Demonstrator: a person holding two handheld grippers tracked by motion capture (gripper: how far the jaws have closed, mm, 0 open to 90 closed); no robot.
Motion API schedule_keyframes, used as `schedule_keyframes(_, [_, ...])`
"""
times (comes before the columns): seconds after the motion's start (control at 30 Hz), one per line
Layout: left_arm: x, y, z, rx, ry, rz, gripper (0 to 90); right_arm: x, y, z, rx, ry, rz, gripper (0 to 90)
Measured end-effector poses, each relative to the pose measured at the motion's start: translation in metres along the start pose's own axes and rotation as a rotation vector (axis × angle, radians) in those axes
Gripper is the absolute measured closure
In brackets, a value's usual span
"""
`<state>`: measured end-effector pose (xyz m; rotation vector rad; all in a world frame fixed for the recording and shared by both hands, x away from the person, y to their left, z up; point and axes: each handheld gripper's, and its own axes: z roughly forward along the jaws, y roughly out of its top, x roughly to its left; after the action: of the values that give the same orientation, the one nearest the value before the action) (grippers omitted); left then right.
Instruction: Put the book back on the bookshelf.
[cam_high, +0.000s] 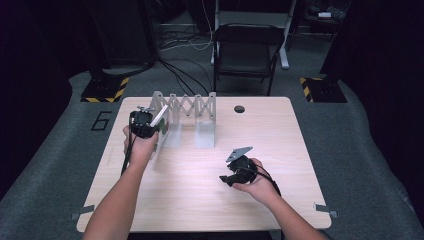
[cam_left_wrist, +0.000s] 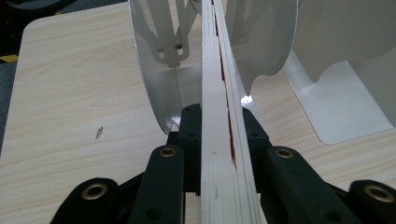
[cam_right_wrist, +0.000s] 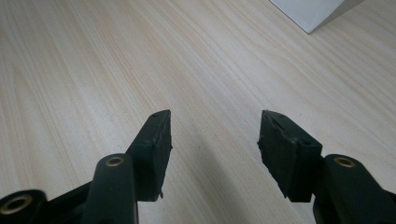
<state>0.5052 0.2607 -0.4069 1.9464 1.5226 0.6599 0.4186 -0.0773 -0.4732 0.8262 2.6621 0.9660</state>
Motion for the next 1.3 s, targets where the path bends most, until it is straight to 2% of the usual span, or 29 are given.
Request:
schedule_keyframes(0.37, [-0.002,-0.003,0.006,0.009,0.015,0.001,75.8,-0.005,-0.006,0.0,0.0,0.004,0.04,44.1])
schedule_keyframes(0.57, [0.001,-0.008,0.009,0.016,0.011,-0.032,75.8,-0.006,-0.007,-0.003,-0.017,0.0,0.042,44.2])
schedule_keyframes(0.7, [0.004,-0.011,0.012,0.01,0.013,-0.044,75.8,-0.007,-0.007,-0.004,-0.019,0.002,0.051,44.2])
schedule_keyframes(0.77, [0.004,-0.011,0.012,0.004,0.018,-0.037,75.8,-0.007,-0.007,-0.004,-0.021,0.001,0.055,44.2])
schedule_keyframes(0.93, [0.002,-0.01,0.016,-0.002,0.026,-0.039,75.8,-0.007,-0.008,-0.004,-0.023,0.005,0.048,44.2])
schedule_keyframes(1.1, [0.001,-0.01,0.02,-0.01,0.03,-0.058,75.8,-0.007,-0.009,-0.004,-0.021,0.009,0.045,44.2])
schedule_keyframes(1.3, [-0.001,-0.01,0.022,-0.025,0.035,-0.055,75.8,-0.007,-0.009,-0.003,-0.027,0.01,0.061,44.2])
